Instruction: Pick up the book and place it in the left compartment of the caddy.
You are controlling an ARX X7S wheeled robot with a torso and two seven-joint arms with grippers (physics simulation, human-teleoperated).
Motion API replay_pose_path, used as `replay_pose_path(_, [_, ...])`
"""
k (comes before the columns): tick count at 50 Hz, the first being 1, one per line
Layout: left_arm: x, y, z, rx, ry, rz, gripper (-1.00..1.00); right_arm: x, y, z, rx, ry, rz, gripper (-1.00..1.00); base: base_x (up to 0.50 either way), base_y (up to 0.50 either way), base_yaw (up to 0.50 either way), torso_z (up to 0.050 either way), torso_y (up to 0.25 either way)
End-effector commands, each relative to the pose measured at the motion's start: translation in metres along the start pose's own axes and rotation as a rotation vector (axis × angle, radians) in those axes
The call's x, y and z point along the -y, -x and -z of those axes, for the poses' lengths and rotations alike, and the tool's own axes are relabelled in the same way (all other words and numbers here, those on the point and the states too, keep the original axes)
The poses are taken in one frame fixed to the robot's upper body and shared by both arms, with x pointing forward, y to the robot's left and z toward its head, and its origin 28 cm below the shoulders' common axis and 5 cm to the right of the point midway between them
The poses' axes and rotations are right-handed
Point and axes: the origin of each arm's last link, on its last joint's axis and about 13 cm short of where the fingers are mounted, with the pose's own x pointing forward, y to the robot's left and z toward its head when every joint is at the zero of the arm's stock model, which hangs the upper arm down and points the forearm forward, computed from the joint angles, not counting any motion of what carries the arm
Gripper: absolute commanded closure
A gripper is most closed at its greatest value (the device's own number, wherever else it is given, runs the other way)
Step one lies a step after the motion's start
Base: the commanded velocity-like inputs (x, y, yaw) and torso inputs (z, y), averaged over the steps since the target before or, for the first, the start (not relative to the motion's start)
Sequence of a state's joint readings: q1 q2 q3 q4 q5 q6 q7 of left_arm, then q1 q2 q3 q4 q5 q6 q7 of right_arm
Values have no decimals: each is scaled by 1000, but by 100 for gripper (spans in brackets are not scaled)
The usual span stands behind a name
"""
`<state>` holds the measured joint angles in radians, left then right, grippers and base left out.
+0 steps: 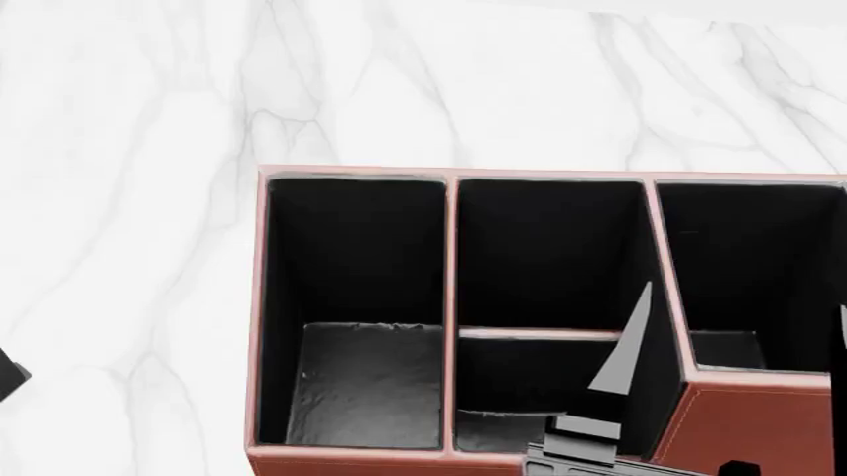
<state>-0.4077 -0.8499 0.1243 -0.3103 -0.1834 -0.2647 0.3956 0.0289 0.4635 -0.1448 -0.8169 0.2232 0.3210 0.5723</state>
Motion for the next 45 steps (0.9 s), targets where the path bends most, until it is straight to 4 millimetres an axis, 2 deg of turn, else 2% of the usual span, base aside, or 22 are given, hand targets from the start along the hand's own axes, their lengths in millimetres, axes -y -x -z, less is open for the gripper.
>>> replay_pose_path(1, [4, -8, 5, 25, 26, -20, -100, 1, 0, -3, 15, 4, -9, -100, 0, 0, 0, 0, 0])
replay_pose_path(45, [8, -32, 17, 12, 55, -41, -100, -1, 0, 1, 9, 40, -17, -100, 0, 0, 0, 0, 0])
